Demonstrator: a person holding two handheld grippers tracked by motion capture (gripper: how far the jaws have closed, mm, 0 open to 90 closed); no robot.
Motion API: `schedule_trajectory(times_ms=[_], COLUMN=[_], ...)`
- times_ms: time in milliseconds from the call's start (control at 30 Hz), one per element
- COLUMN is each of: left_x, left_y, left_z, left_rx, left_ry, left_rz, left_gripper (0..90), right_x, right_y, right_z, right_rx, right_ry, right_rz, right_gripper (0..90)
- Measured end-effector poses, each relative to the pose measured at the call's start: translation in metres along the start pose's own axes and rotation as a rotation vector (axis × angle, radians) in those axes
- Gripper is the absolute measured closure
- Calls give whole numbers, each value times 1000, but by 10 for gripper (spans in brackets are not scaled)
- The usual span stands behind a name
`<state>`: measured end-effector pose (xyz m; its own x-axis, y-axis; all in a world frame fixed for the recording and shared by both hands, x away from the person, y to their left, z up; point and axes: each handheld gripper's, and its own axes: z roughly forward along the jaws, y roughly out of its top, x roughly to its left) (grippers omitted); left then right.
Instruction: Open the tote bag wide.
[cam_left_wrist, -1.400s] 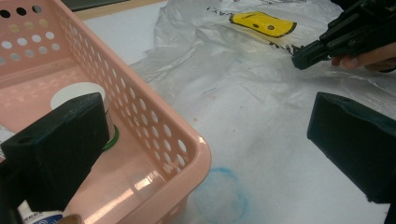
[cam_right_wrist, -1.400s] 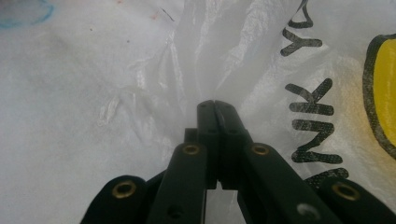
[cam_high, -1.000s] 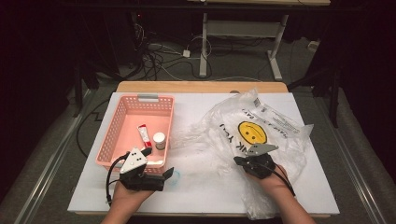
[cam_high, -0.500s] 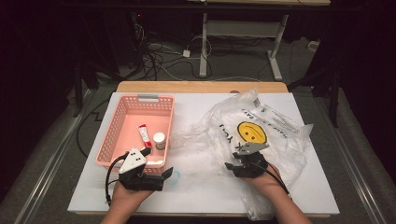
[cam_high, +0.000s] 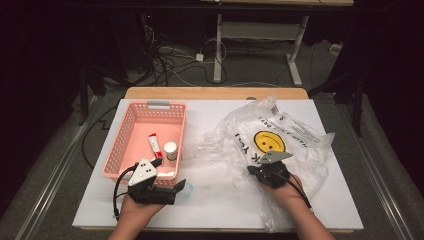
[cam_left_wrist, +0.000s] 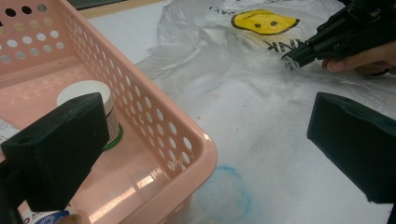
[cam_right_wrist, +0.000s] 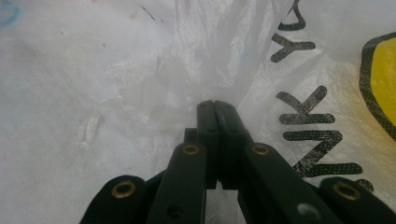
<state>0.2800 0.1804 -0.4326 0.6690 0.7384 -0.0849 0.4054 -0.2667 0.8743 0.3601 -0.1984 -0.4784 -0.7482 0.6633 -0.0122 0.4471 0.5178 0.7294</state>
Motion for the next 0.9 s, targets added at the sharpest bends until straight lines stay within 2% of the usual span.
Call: schedule_trajectory(times_ms=[267,900], left_x=[1,19], left_y=[0,0], left_z=[0,-11], left_rx=[-1,-9], left_ry=[0,39], left_rz=[-2,-42], left_gripper=[0,0], right_x=[1,-8], right_y=[3,15], right_z=[-17,-58], right_rx=[-85,-258], right_ry=[-14,-30], right_rz=[-31,-32], right_gripper=[900,900])
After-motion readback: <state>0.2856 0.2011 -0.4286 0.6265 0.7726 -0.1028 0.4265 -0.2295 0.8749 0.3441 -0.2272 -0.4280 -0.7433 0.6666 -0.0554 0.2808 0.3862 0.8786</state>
